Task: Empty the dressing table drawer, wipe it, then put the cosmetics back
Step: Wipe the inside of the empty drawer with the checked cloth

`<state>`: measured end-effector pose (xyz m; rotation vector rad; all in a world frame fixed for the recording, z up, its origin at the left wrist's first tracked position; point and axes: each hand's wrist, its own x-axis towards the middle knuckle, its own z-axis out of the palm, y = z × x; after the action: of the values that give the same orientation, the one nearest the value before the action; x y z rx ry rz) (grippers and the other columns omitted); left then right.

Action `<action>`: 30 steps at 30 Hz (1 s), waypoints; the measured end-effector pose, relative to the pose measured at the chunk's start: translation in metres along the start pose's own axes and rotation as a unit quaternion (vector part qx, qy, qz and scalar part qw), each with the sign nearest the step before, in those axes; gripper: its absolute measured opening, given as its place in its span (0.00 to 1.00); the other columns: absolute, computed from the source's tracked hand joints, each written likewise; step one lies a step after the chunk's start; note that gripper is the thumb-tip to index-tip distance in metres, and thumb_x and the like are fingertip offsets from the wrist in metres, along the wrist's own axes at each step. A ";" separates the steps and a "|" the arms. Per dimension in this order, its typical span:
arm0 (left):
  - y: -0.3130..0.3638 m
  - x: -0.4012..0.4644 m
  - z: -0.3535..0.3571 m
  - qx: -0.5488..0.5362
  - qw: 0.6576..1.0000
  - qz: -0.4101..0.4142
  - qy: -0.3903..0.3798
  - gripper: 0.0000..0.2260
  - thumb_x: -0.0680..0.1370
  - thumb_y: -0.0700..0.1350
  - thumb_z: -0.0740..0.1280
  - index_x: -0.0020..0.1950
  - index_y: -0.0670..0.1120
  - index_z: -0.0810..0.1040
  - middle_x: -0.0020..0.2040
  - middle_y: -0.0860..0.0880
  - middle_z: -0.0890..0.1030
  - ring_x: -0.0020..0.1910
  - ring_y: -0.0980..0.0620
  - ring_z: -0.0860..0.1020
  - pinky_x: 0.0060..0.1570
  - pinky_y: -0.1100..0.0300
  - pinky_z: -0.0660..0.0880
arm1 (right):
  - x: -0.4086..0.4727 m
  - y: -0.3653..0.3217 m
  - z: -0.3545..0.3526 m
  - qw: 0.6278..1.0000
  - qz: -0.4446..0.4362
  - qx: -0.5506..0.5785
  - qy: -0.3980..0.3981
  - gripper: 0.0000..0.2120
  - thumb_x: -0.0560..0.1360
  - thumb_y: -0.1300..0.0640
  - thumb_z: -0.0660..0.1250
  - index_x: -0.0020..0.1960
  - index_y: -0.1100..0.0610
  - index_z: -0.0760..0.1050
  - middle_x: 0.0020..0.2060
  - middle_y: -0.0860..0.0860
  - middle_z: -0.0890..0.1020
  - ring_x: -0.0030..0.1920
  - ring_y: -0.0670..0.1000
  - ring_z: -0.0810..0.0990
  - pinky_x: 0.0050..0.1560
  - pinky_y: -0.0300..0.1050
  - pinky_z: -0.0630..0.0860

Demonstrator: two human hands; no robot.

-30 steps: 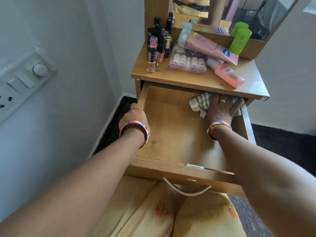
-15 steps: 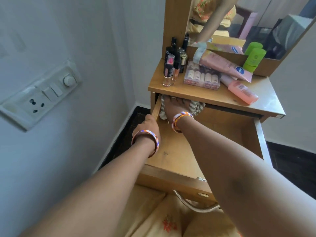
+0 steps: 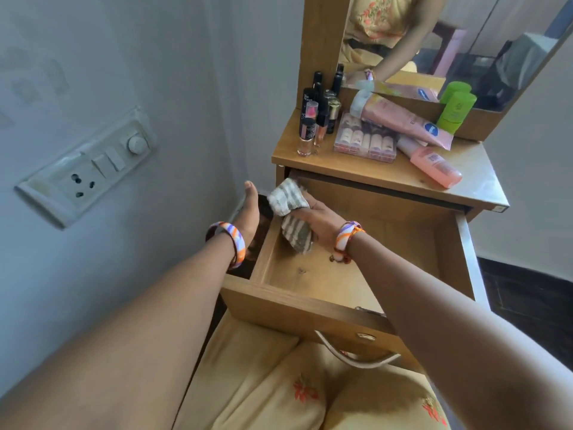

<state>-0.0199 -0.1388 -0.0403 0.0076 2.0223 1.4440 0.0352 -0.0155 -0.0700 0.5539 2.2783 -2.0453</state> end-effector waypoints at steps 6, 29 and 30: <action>0.010 0.006 -0.016 0.063 0.986 -0.099 -0.118 0.49 0.70 0.74 0.35 0.73 0.38 0.62 0.62 0.39 0.75 0.50 0.44 0.77 0.52 0.51 0.74 | -0.054 0.005 0.021 0.957 -0.058 -0.233 -0.161 0.23 0.78 0.63 0.60 0.72 0.55 0.64 0.74 0.52 0.63 0.70 0.54 0.68 0.69 0.54 0.69; -0.038 0.064 -0.085 0.122 0.975 -0.110 -0.149 0.48 0.68 0.77 0.49 0.65 0.37 0.73 0.60 0.23 0.64 0.58 0.33 0.77 0.65 0.55 0.69 | -0.054 -0.080 0.043 0.913 -0.052 -0.371 -0.160 0.07 0.78 0.51 0.61 0.43 0.50 0.75 0.35 0.44 0.78 0.32 0.39 0.78 0.35 0.33 0.76; -0.052 0.082 -0.090 0.121 0.978 -0.097 -0.138 0.46 0.64 0.79 0.52 0.59 0.41 0.77 0.57 0.23 0.68 0.48 0.33 0.80 0.57 0.51 0.76 | -0.052 -0.077 0.040 0.913 -0.046 -0.370 -0.165 0.06 0.77 0.51 0.63 0.42 0.46 0.73 0.35 0.43 0.78 0.32 0.38 0.79 0.33 0.29 0.76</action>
<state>-0.1114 -0.2059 -0.1079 0.1055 1.8981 1.0099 0.0533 -0.0721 0.0119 0.0412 2.6069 -1.0197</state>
